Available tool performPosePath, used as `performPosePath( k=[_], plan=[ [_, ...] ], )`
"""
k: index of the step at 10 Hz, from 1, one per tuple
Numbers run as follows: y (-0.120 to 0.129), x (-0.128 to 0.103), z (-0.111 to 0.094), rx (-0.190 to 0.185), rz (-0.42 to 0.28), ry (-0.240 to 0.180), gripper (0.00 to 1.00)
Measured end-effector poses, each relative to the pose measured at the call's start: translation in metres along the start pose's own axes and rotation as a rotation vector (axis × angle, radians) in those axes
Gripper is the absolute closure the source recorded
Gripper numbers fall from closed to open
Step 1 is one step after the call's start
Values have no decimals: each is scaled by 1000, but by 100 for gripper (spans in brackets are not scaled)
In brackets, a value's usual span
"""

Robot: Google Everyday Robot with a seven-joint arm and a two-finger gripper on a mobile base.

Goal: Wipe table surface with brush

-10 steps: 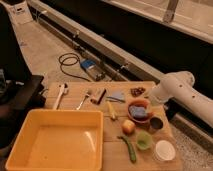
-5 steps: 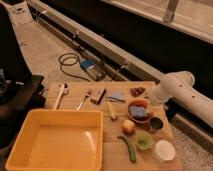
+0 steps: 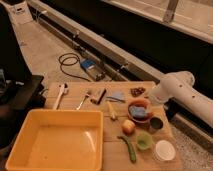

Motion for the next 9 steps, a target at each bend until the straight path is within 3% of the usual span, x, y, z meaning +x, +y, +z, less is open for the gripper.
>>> performPosePath(
  k=[9],
  plan=[
    [1, 0, -1, 3, -16, -5, 38]
  ],
)
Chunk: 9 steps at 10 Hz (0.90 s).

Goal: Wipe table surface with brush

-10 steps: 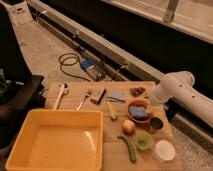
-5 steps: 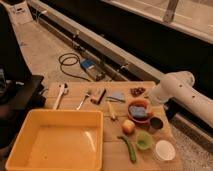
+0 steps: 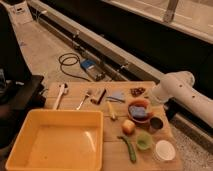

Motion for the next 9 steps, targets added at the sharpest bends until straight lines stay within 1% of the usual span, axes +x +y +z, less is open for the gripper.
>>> performPosePath(
  k=[1, 2, 3, 4, 5, 6, 8, 9],
  plan=[
    [-2, -4, -4, 2, -43, 11, 38],
    [-7, -12, -7, 1, -108, 19, 38],
    [-17, -27, -8, -14, -236, 38, 38],
    [-25, -40, -7, -28, -316, 45, 38],
    [-37, -55, -2, -44, -386, 52, 38],
    [-52, -78, 6, -64, -460, 48, 38],
    [-63, -111, 21, -85, -562, 45, 38],
    [-64, -136, 32, -91, -632, 42, 38]
  ],
)
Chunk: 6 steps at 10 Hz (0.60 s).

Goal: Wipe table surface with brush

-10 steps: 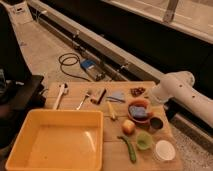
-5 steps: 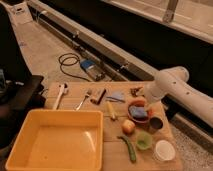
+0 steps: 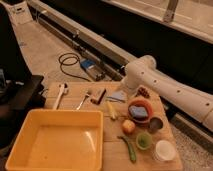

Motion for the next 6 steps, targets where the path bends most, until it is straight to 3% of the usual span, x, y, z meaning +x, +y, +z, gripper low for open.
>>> performPosePath(
  k=[4, 6],
  plan=[
    [-1, -1, 1, -2, -10, 6, 38],
    [-5, 4, -1, -18, -36, 30, 38]
  ],
)
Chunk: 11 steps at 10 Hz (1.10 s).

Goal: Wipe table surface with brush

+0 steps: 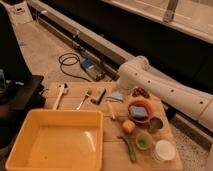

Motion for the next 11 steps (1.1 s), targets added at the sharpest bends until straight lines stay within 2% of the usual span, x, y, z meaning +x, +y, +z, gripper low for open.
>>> performPosePath(
  k=[3, 5, 9, 11],
  plan=[
    [-37, 17, 6, 20, -74, -1, 38],
    [-74, 9, 15, 50, -134, -19, 38],
    [-168, -46, 29, 129, -300, -82, 38],
    [-185, -60, 30, 151, -345, -104, 38]
  ],
)
